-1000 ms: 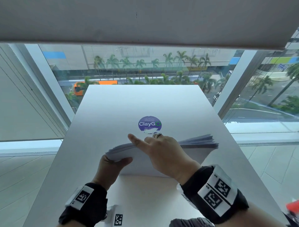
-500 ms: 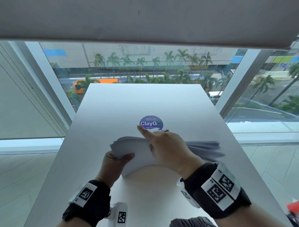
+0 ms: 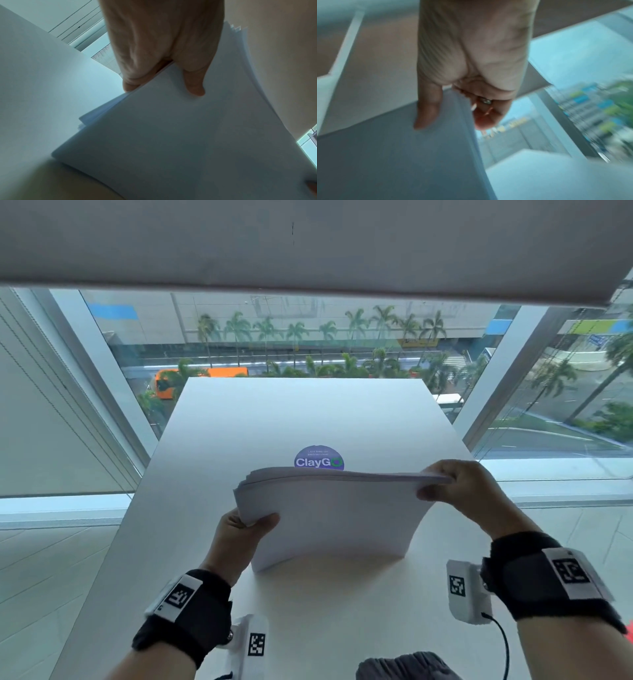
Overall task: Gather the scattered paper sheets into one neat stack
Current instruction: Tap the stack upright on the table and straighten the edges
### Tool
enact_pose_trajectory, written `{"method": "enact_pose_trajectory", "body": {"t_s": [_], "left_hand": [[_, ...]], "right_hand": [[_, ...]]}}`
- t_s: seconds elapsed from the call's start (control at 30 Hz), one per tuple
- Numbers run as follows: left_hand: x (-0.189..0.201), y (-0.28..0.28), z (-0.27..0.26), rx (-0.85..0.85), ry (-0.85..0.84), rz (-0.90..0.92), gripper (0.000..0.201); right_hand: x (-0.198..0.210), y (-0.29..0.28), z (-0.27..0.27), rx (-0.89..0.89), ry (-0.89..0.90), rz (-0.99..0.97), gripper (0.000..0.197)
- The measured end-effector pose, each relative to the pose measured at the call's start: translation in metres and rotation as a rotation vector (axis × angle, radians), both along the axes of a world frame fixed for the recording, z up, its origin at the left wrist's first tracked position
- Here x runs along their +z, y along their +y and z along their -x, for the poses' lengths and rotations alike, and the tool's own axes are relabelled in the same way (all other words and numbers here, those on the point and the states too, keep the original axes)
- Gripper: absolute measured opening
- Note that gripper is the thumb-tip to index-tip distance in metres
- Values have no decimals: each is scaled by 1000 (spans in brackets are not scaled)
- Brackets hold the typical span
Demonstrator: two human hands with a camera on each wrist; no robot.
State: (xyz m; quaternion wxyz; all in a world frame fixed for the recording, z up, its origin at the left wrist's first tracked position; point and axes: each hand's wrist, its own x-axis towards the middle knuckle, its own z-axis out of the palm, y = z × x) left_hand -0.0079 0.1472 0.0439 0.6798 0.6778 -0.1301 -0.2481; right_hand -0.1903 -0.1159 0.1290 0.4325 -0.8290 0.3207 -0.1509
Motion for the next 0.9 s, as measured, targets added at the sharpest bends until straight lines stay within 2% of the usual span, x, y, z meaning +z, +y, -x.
{"method": "enact_pose_trajectory", "body": {"t_s": [0.07, 0.1, 0.13, 0.2, 0.27, 0.4, 0.5, 0.6, 0.77, 0.87, 0.9], "left_hand": [[1, 0, -2, -4, 1, 15, 13], [2, -1, -3, -11, 2, 20, 13], [2, -1, -4, -19, 6, 20, 14], [1, -1, -5, -35, 9, 1, 15], [-2, -2, -4, -22, 3, -21, 14], [-2, -5, -1, 42, -12, 15, 14], [3, -6, -2, 49, -58, 45, 13], [5, -5, -6, 44, -63, 70, 13], [2, 0, -11, -5, -39, 121, 38], [-4, 0, -13, -69, -36, 105, 60], [-6, -1, -12, -77, -27, 97, 68]], "right_hand": [[-21, 2, 7, -40, -280, -385, 21], [-34, 5, 9, -53, -333, -516, 16], [-47, 10, 9, -63, -312, -570, 10], [-71, 20, 7, -94, -233, -561, 20], [-85, 26, 3, -193, -235, -522, 24], [-81, 29, -4, -282, -327, -482, 23], [-70, 31, -7, -284, -377, -414, 19], [-68, 32, -6, -259, -418, -434, 19], [-71, 32, -2, -173, -544, -507, 33], [-77, 31, -4, -126, -535, -547, 51], [-78, 31, -5, -127, -525, -559, 51]]}}
